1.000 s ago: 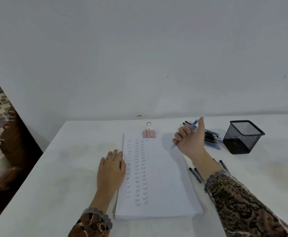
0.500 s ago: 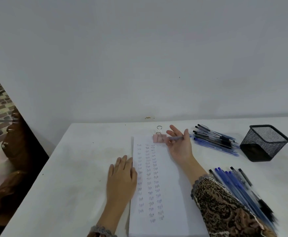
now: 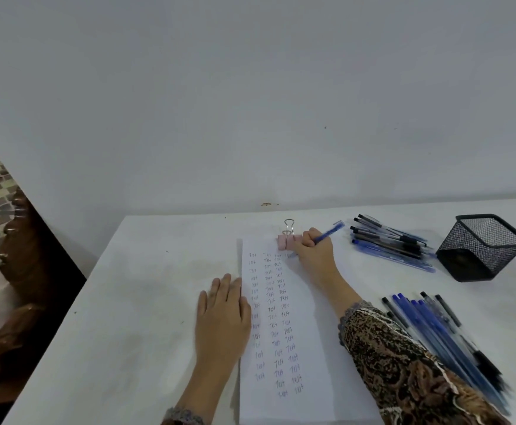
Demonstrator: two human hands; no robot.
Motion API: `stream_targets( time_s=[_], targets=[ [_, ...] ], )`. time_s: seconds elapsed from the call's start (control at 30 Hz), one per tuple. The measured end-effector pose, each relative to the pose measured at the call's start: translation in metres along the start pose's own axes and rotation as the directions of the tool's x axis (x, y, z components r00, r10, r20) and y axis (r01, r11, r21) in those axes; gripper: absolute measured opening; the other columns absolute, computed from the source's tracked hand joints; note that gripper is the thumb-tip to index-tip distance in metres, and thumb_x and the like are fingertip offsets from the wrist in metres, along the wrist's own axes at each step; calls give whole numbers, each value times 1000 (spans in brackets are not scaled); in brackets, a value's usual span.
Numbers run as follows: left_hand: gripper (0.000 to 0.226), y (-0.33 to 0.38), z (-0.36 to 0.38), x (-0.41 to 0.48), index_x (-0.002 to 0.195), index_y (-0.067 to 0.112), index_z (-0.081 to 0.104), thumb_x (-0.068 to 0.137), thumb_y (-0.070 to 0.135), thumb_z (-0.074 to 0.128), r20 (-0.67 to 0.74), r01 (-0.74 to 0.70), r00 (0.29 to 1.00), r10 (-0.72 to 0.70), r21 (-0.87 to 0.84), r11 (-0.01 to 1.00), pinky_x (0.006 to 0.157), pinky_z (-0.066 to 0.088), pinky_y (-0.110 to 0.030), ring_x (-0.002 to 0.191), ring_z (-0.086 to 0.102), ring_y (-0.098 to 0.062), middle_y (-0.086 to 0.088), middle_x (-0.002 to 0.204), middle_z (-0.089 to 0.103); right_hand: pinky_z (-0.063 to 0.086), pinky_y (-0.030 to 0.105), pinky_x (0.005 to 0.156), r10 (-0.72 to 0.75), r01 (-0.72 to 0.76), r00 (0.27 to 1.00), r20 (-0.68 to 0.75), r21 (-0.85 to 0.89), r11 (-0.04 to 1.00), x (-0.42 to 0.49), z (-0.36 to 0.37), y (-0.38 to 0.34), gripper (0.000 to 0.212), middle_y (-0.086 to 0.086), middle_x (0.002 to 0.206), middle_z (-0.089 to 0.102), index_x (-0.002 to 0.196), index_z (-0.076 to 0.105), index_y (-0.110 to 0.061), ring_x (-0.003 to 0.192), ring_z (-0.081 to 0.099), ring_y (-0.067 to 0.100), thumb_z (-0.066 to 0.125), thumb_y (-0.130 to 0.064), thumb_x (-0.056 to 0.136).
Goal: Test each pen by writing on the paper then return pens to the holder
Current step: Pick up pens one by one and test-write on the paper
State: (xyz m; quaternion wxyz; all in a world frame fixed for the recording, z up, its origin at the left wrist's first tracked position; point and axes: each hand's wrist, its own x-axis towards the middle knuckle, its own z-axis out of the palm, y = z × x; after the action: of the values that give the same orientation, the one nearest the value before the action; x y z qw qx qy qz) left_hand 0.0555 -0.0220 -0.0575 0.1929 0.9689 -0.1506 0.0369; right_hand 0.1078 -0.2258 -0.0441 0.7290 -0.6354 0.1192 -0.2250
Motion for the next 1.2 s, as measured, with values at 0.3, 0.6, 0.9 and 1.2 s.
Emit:
stream_targets(
  time_s=[0.3, 0.6, 0.9, 1.2],
  targets=[
    [52, 2, -4, 0, 147, 23, 19, 97, 34, 9, 39, 20, 999, -20, -5, 1000, 117, -1, -33, 145, 3, -11, 5, 156, 12, 39, 34, 83, 25, -22, 998, 49, -50, 999, -3, 5, 4, 48, -4, 59, 25, 51, 25, -26, 73, 46, 25, 62, -1, 65],
    [51, 2, -3, -1, 146, 24, 20, 97, 34, 10, 29, 12, 1000, -12, 6, 1000, 117, 0, -32, 145, 4, -11, 6, 156, 13, 37, 32, 75, 15, -14, 1000, 12, -123, 992, -4, 2, 0, 55, -8, 52, 23, 52, 22, -27, 69, 35, 21, 61, 5, 74],
    [52, 1, -3, -1, 146, 24, 21, 96, 34, 11, 23, 16, 1000, -16, -10, 1000, 117, 0, -32, 145, 4, -11, 6, 156, 13, 41, 26, 74, -60, 47, 996, -61, -198, 979, -8, 0, -4, 63, -11, 49, 26, 44, 22, -27, 54, 29, 10, 60, 8, 80],
    [67, 2, -2, -1, 146, 24, 22, 83, 39, 4, 24, 18, 1000, -18, -2, 1000, 117, 0, -32, 145, 6, -11, 6, 156, 15, 43, 29, 78, -68, 58, 996, -50, -178, 982, -7, 0, -4, 59, -9, 51, 27, 47, 23, -25, 55, 32, 13, 60, 7, 80]
  ],
)
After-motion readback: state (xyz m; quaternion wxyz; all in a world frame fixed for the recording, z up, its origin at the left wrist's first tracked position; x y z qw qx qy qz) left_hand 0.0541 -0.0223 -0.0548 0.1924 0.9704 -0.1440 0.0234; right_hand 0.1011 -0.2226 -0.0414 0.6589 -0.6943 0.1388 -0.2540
